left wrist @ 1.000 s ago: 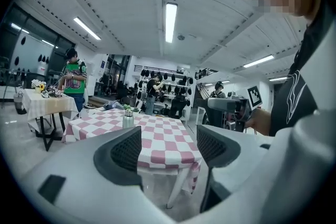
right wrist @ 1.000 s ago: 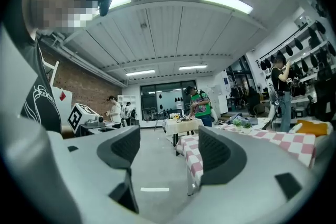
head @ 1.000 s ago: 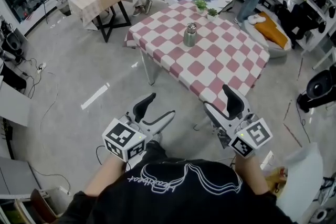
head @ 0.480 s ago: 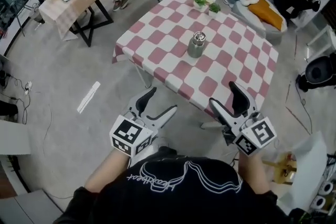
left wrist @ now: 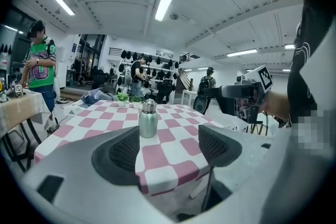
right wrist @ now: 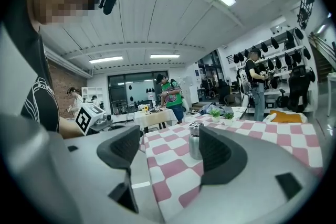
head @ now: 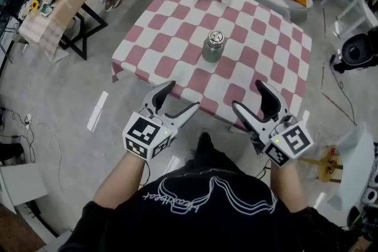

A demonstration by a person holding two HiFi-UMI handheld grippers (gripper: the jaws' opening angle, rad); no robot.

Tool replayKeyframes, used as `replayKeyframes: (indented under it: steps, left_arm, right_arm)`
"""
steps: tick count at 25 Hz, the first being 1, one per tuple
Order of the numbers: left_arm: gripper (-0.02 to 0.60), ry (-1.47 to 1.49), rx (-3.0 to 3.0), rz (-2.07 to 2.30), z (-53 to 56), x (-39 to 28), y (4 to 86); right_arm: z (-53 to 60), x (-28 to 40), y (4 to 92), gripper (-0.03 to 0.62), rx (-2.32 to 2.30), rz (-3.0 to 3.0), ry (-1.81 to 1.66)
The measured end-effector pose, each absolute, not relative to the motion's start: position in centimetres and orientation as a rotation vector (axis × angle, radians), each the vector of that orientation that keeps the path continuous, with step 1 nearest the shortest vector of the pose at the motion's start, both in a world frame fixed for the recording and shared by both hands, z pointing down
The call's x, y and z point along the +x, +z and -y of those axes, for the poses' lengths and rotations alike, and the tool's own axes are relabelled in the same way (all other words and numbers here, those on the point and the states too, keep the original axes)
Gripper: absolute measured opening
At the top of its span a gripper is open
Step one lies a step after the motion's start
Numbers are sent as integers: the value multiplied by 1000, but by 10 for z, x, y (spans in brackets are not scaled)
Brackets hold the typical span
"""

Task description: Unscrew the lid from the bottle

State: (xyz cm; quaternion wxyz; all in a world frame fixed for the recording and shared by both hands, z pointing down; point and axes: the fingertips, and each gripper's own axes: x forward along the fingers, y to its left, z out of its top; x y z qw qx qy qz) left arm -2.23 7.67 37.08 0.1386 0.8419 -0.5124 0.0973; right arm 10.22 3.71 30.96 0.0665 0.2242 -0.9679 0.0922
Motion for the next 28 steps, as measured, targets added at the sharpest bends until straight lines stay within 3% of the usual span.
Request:
replayKeyframes:
  steps: [16,28]
  left_arm:
    - [362,427,2477,1363,52,-21,413]
    - [367,556,2631,1165,102,-7,449]
  right_arm:
    - [73,85,331,348,596,2879,288]
    - [95,63,348,348,528,2849,278]
